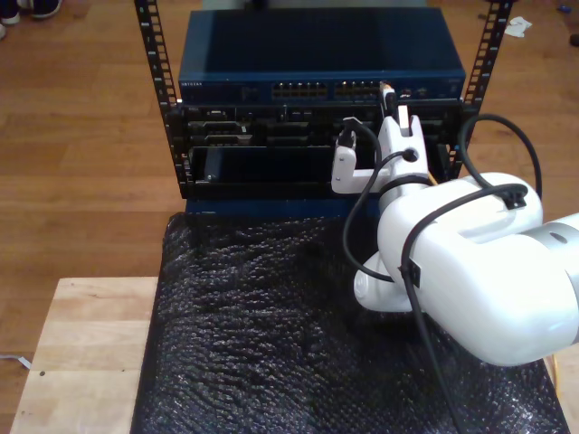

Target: Grab the cable and plug it in

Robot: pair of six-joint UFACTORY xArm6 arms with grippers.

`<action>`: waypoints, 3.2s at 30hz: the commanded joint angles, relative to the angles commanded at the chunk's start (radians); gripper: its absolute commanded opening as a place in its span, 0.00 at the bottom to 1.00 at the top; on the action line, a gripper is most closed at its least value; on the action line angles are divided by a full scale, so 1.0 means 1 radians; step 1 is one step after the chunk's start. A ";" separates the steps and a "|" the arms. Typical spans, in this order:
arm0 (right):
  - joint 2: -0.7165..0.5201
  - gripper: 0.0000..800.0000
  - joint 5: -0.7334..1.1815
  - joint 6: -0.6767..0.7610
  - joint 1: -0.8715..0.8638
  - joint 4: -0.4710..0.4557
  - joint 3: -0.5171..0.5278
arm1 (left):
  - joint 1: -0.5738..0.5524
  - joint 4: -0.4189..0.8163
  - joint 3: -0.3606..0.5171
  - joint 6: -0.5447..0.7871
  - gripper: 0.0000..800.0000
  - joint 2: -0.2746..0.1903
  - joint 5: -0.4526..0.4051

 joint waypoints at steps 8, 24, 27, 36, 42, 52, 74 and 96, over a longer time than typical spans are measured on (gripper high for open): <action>-0.002 0.00 0.000 0.000 -0.002 -0.002 -0.005 | 0.000 0.000 0.000 0.000 1.00 0.000 0.000; 0.000 0.00 0.000 0.000 -0.012 -0.002 -0.006 | 0.000 0.000 0.000 0.000 1.00 0.000 0.000; 0.000 0.00 0.000 0.000 -0.014 -0.002 -0.006 | 0.000 0.000 0.000 0.000 1.00 0.000 0.000; -0.002 0.00 0.000 0.000 -0.015 -0.003 -0.006 | 0.000 0.000 0.000 0.000 1.00 0.000 0.000; -0.003 0.00 0.002 0.002 -0.014 -0.011 -0.008 | 0.000 0.000 0.000 0.000 1.00 0.000 0.000; -0.002 0.00 0.006 -0.003 -0.006 -0.020 -0.029 | 0.000 0.000 0.000 0.000 1.00 0.000 0.000; 0.012 0.00 0.014 -0.002 -0.012 -0.021 -0.029 | 0.000 0.000 0.000 0.000 1.00 0.000 0.000; 0.048 0.00 0.035 -0.002 -0.015 -0.023 -0.081 | 0.000 0.000 0.000 0.000 1.00 0.000 0.000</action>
